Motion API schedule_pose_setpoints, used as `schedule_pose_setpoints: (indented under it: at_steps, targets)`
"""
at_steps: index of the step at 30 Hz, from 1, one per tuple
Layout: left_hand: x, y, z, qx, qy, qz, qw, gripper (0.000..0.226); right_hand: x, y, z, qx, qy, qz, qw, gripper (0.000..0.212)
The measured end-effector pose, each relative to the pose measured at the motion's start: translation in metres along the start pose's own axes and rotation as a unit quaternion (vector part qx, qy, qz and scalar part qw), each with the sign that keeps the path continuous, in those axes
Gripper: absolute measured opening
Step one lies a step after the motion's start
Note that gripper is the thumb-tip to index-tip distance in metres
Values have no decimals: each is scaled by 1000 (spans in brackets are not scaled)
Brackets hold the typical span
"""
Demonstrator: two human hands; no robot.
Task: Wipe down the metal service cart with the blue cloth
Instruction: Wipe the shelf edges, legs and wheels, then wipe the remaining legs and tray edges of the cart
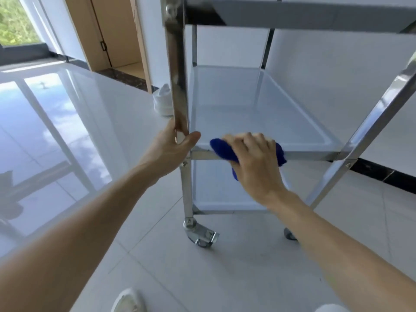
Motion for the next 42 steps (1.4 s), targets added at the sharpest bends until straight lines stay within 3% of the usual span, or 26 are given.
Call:
schedule_pose_setpoints:
  at_steps: [2,4,6,9,11,15,16,18,19,24,29,34,38,42]
  targets:
    - [17,1,0,-12,-4,-26,1000,31,27,15,28,-21,-65,17,998,34]
    - [36,8,6,4,-6,-16,1000,36,36,40,55,11,-92,12,996,40]
    - [55,17,14,29,3,-4,1000,44,23,80,77,112,-29,-29,993,44]
    - [76,31,19,53,22,-2,998,78,-13,134,99,236,143,-104,956,39]
    - [87,37,15,47,31,-38,998,94,-25,155,97,240,191,-110,946,37]
    - [91,43,12,-5,74,-80,994,98,-16,191,72,236,226,-134,935,47]
    - [93,44,12,-17,71,-72,995,98,-4,207,72,280,211,-152,924,46]
    - [94,43,12,-41,59,-58,996,98,28,243,89,417,138,-154,885,17]
    - [94,44,12,-47,56,-56,996,98,41,251,98,454,101,-148,873,17]
    - [92,43,16,-56,66,-47,995,99,31,254,102,440,88,-145,881,20]
    - [100,43,13,-55,43,-95,993,107,27,252,117,481,32,-103,870,70]
    - [105,41,12,-105,1,-146,984,91,43,257,119,384,21,24,923,71]
    - [108,38,10,-96,-22,-168,981,63,35,258,123,361,-2,20,932,75]
    - [106,42,9,-72,-17,-174,982,52,-11,238,137,355,-10,21,935,70]
Point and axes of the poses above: each hand's wrist, its own z-axis away from the middle knuckle, its own y-axis out of the palm, x = y × z, the point moved 9 cm from there along -z, towards the middle knuckle, and after that the axes turned 2 degrees about z, right-handed, at the moved point
